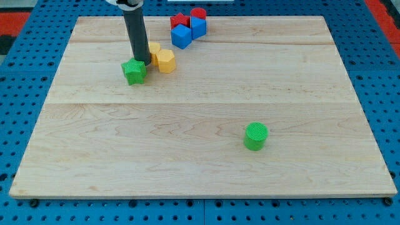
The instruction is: Move the red star down a bit
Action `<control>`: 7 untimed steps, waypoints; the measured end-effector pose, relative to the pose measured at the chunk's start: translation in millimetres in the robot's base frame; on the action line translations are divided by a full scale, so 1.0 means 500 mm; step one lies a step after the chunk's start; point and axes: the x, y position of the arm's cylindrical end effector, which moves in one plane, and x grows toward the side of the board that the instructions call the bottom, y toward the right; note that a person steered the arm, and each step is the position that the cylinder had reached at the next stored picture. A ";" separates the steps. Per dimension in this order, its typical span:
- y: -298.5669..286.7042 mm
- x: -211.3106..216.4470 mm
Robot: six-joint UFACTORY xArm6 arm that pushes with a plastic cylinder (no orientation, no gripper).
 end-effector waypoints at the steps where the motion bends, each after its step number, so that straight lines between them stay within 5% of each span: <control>1: -0.030 0.000; 3: -0.229 -0.057; 5: -0.109 -0.279; 7: 0.054 -0.270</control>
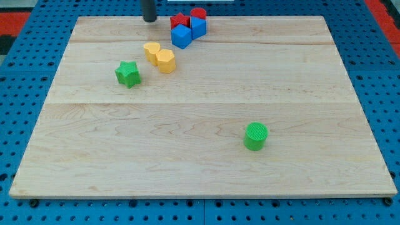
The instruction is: Move the red star down a bit
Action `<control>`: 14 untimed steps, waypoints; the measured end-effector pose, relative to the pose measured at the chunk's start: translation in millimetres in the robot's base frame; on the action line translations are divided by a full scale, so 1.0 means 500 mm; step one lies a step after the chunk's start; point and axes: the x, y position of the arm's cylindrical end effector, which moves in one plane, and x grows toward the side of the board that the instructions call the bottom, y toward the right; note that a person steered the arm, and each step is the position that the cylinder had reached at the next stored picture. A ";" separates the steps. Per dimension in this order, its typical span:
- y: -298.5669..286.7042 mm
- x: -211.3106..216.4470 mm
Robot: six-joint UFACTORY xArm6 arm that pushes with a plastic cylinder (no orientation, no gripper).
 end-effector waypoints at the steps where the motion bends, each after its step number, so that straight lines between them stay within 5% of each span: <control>1: 0.150 -0.014; 4: 0.205 0.115; 6: 0.093 0.155; 9: 0.275 0.321; 11: 0.255 0.459; 14: 0.153 0.467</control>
